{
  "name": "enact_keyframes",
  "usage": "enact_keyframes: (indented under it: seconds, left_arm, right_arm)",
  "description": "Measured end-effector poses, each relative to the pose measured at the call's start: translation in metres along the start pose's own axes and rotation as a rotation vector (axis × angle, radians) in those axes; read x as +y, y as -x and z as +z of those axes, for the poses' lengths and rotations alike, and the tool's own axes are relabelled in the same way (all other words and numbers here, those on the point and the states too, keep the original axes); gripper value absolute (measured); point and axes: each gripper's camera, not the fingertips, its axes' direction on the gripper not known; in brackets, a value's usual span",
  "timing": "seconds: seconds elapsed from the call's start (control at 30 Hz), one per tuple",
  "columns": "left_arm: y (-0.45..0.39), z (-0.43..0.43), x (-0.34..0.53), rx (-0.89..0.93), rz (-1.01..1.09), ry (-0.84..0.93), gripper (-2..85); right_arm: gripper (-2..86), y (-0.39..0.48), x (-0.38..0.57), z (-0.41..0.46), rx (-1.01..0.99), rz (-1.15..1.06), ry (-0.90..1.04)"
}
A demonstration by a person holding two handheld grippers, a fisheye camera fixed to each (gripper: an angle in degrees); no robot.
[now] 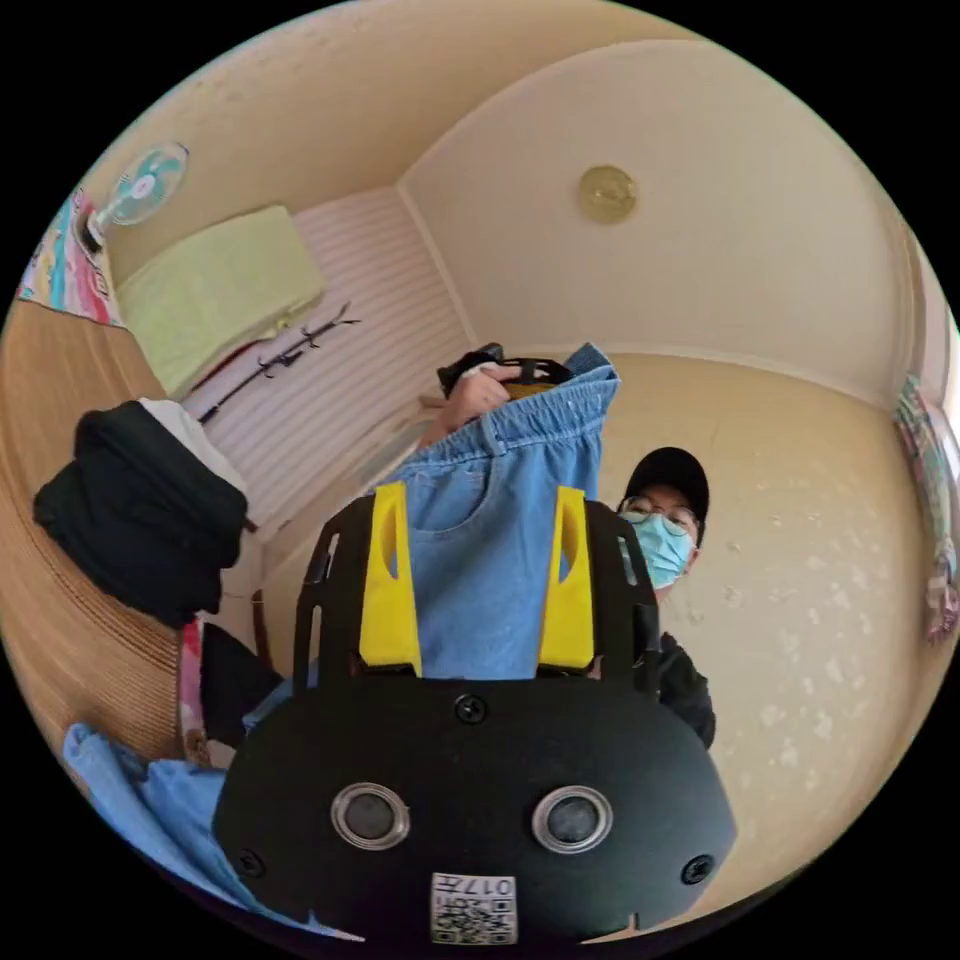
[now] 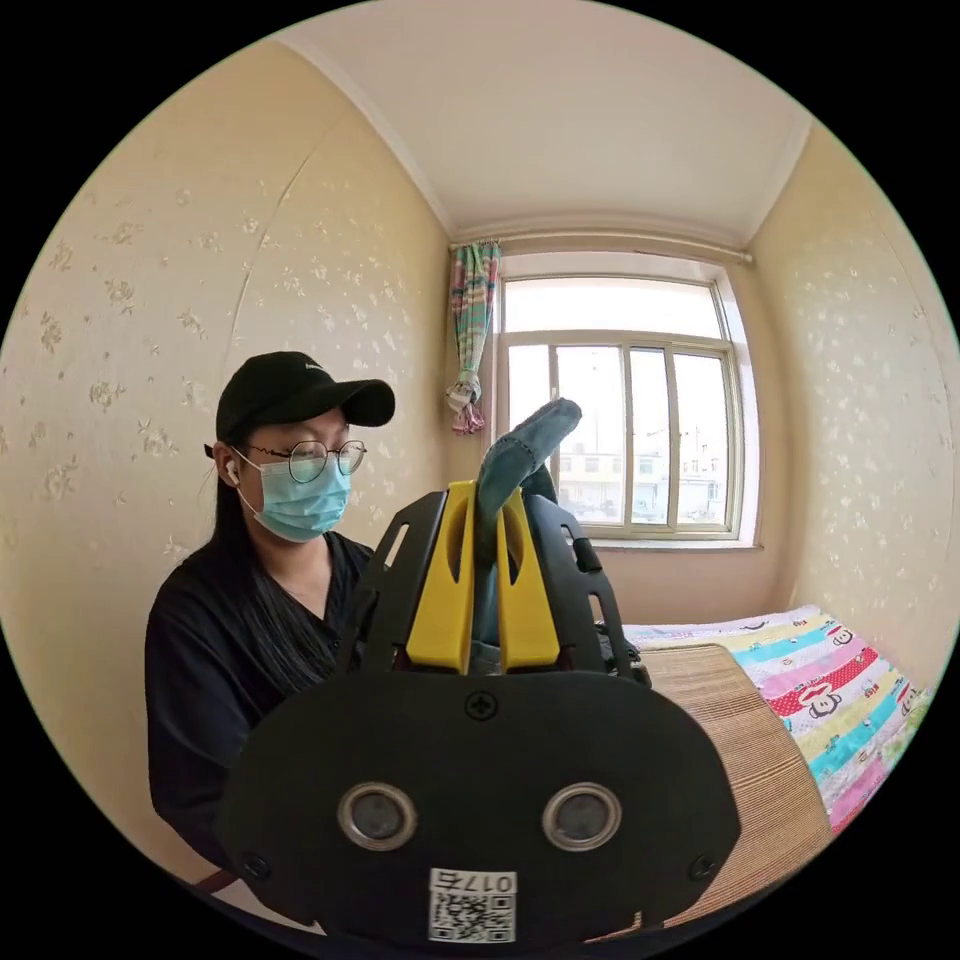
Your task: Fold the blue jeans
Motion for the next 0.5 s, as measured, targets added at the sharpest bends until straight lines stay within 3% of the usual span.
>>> enact_keyframes:
  seconds: [0.03, 0.1, 0.2, 0.23, 0.27, 0.33, 0.37, 0.4, 0.5]
  left_arm:
    - [-0.005, 0.024, -0.008, 0.182, 0.062, 0.044, 6.9]
    - [-0.030, 0.042, -0.016, 0.226, 0.141, 0.020, 0.8]
    - [-0.087, 0.052, -0.022, -0.089, 0.214, 0.028, 0.6]
    - [-0.104, 0.051, -0.020, -0.305, 0.199, 0.028, 2.7]
    - [-0.114, 0.049, -0.013, -0.549, 0.153, -0.003, 6.5]
    - [-0.113, 0.046, -0.002, -0.795, 0.053, -0.038, 17.3]
    - [-0.104, 0.045, 0.005, -0.827, 0.004, -0.044, 21.1]
    - [-0.100, 0.045, 0.010, -0.797, -0.003, -0.048, 23.0]
    - [-0.063, 0.042, 0.031, -0.471, -0.065, -0.113, 24.8]
  right_arm:
    - [0.4, 0.008, -0.010, -0.007, 0.002, -0.009, 0.011]
    - [0.3, 0.022, -0.024, -0.016, 0.004, -0.028, 0.023]
    - [0.2, 0.056, -0.042, -0.026, 0.044, -0.126, 0.037]
    - [0.3, 0.068, -0.046, -0.029, 0.044, -0.184, 0.036]
    - [0.3, 0.078, -0.050, -0.030, 0.016, -0.236, 0.028]
    - [0.3, 0.086, -0.053, -0.032, -0.050, -0.314, -0.002]
    - [0.3, 0.088, -0.054, -0.032, -0.101, -0.364, -0.030]
    - [0.3, 0.088, -0.055, -0.031, -0.123, -0.381, -0.044]
    - [0.2, 0.078, -0.058, -0.024, -0.224, -0.430, -0.095]
